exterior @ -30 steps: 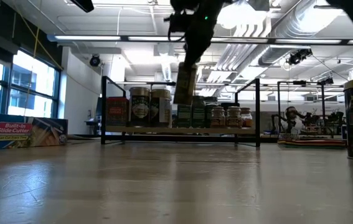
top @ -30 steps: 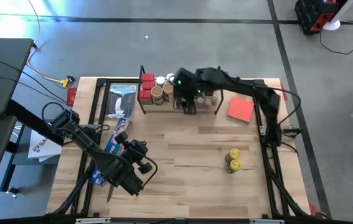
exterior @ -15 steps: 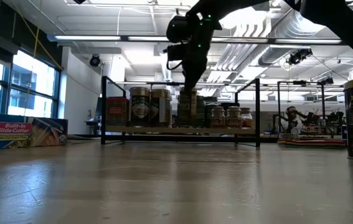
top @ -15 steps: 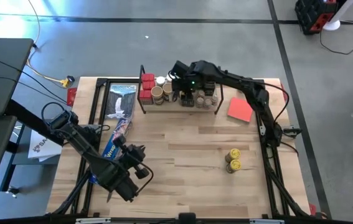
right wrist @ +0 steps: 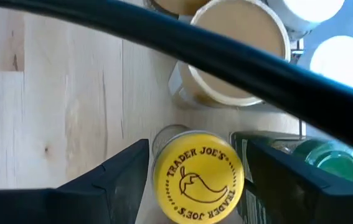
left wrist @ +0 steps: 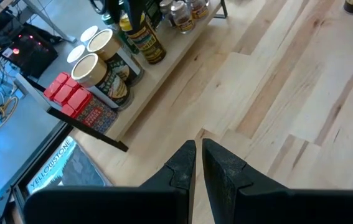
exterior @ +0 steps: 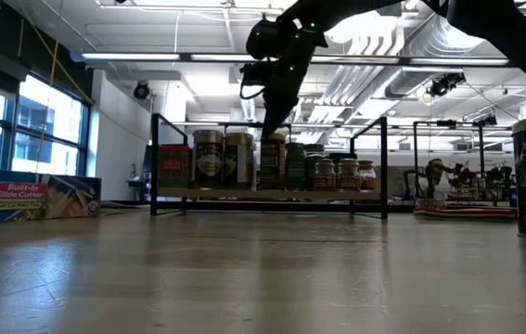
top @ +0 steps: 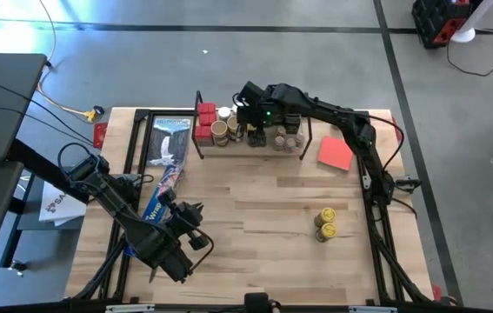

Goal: Shelf spices
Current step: Put the yellow seasoning can on the shelf aligned with the green seasoning bottle

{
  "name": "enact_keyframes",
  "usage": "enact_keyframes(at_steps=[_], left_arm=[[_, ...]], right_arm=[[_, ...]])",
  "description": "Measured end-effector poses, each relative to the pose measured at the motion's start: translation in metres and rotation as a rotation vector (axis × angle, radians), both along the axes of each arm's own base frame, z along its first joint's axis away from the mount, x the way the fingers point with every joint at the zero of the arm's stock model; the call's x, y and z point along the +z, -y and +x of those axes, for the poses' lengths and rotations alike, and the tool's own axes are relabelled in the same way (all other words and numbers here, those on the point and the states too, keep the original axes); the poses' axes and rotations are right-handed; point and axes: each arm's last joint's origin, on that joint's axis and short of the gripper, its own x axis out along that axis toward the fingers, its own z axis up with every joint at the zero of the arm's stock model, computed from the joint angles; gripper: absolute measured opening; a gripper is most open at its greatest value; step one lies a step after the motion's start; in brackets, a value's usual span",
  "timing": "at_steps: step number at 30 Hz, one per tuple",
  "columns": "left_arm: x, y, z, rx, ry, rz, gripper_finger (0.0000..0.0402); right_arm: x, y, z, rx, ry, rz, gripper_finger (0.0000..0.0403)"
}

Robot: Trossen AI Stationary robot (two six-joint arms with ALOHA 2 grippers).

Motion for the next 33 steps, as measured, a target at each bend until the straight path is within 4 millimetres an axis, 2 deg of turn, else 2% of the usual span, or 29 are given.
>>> enact_keyframes(at_steps=[11, 20, 27, 33], left_arm=[[0.000, 0.000, 0.000, 0.000, 0.003, -0.002, 0.0026], [0.000, 0.001, 0.000, 0.001, 0.009, -0.006, 0.0026], [-0.009, 0.009, -0.010, 0.002, 0.034, -0.017, 0.0026], [-0.025, 0.014, -0.021, 0.024, 0.076, -0.035, 0.0026]], right_arm=[[0.005, -0.001, 0.004, 0.043, 0.006, -0.082, 0.0267], [0.046, -0.015, 0.005, 0.048, 0.078, -0.103, 0.0268], [0.071, -0.034, -0.014, 0.077, 0.042, -0.053, 0.0264], [0.071, -0.049, -0.050, 0.035, 0.041, -0.023, 0.0231]])
